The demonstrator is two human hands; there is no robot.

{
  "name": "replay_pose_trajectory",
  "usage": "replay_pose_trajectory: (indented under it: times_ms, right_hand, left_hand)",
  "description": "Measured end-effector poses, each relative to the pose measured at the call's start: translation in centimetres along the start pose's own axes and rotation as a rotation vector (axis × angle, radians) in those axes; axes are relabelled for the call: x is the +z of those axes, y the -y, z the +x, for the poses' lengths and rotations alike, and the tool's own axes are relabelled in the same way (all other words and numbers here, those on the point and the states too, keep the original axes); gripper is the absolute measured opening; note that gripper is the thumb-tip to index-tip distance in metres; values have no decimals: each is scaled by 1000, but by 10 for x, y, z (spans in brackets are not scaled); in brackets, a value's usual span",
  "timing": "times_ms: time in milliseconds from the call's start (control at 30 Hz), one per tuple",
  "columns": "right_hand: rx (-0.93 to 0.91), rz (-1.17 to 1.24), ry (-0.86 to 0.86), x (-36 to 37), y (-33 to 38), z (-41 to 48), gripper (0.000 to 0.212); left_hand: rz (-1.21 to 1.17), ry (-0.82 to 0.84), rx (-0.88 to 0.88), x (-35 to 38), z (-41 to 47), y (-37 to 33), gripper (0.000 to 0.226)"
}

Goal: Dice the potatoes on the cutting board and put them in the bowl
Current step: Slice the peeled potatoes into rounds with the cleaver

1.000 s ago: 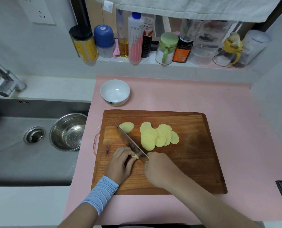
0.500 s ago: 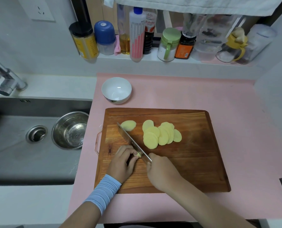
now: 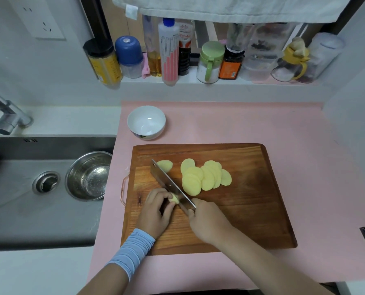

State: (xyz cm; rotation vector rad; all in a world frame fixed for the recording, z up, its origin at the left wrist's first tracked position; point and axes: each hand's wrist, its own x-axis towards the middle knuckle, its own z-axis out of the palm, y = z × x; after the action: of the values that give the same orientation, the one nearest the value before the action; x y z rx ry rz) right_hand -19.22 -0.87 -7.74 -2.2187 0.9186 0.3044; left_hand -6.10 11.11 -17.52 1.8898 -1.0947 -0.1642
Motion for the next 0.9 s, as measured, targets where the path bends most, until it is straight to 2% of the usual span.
replay_pose_trajectory:
  times_ms: [100, 233, 367, 467, 533, 633, 667, 700, 733, 767, 867, 900]
  right_hand:
    - [-7, 22, 25, -12, 3, 5, 23]
    - [-40, 57, -14, -34, 9, 1, 29]
    - [-69, 85, -78, -57, 11, 5, 27]
    - [-135, -33, -168, -69, 2, 9, 24]
    - [-226, -170, -290, -72, -9, 8, 17]
    - [-386, -426, -432, -76, -32, 7, 29]
    - [-405, -494, -435, -77, -40, 8, 33]
    - [-421, -556, -432, -80, -44, 8, 35]
    - [-445, -616, -436, -82, -49, 9, 39]
    - [-464, -670, -418, -82, -52, 10, 43]
    - [-525, -765, -352, -82, -46, 8, 51]
    - [-535, -798, -328, -81, -43, 8, 49]
  left_hand:
    - [6, 9, -31, -2, 6, -5, 30]
    - [53, 19, -91, -11, 22, -1, 26]
    - [187, 182, -78, -28, 37, 3, 27]
    - [229, 246, -61, -33, 50, 0, 28]
    - [149, 58, -164, -34, 58, -5, 23]
    - [-17, -408, -443, -58, 77, -8, 27]
    - [-44, -492, -494, -70, 86, -8, 27]
    - [-54, -499, -511, -82, 96, -12, 25]
    - [-57, -420, -496, -91, 105, -16, 24]
    - [-74, -267, -462, -96, 114, -27, 23]
    - [-86, 415, -374, -87, 128, -66, 12]
    - [-5, 600, -331, -79, 129, -73, 23]
